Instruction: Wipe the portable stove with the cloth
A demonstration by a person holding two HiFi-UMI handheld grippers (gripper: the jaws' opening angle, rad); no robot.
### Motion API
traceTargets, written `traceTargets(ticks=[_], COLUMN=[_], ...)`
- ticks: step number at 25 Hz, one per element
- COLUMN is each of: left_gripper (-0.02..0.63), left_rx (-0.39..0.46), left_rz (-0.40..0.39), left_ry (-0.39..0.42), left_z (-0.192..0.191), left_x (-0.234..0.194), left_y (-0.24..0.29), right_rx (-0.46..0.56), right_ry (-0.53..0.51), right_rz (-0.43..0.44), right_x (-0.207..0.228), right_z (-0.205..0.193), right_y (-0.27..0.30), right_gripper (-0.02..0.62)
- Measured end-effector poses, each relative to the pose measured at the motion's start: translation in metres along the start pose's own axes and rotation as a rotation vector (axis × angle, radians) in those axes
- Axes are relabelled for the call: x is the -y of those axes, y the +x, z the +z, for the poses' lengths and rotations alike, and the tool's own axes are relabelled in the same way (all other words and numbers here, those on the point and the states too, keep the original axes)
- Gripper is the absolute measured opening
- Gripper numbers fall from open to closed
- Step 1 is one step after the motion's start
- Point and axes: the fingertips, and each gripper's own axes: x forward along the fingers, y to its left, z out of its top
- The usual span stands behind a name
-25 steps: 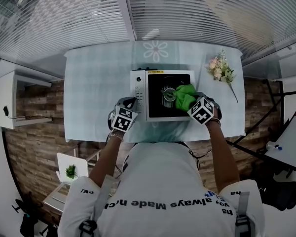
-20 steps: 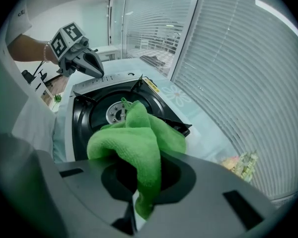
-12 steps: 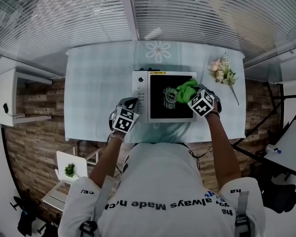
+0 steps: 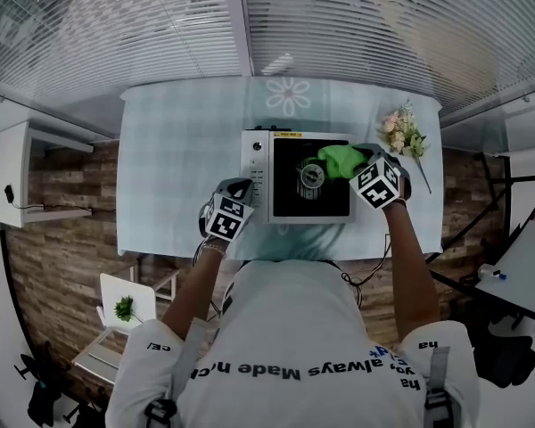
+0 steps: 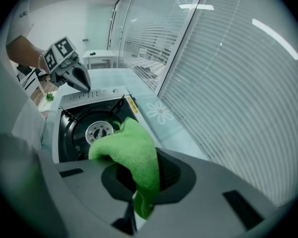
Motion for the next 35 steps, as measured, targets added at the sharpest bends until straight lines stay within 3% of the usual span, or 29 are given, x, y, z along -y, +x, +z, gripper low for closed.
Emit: traceTargets(ticks=[4, 11, 23, 35], left_gripper=[0.012, 0.012, 0.012, 0.011], left_rx=[0.005, 0.015, 0.032, 0.039], left_rz=[-0.006, -0.017, -0.041, -0.051], left_ry=[0.002, -0.016, -0.047, -0.043], left_z=[0.001, 0.000, -0.001, 0.001], left_x=[0.000, 0.000, 0.000, 0.000], left_y=[0.001, 0.002, 0.000, 0.000], right_rx=[0.016, -0.081, -0.093, -0.047], right_ry=[-0.053, -0.138, -0.103, -0.152], right_rz=[-0.041, 0.009, 0.015, 0.037], right_x=[0.020, 0.005, -0.003, -0.034], right_z=[0.025, 0.031, 0.038, 0.086], right_y=[0.005, 0.064, 0.086, 0.101], right_gripper=[0.026, 0.026, 0.026, 0.026])
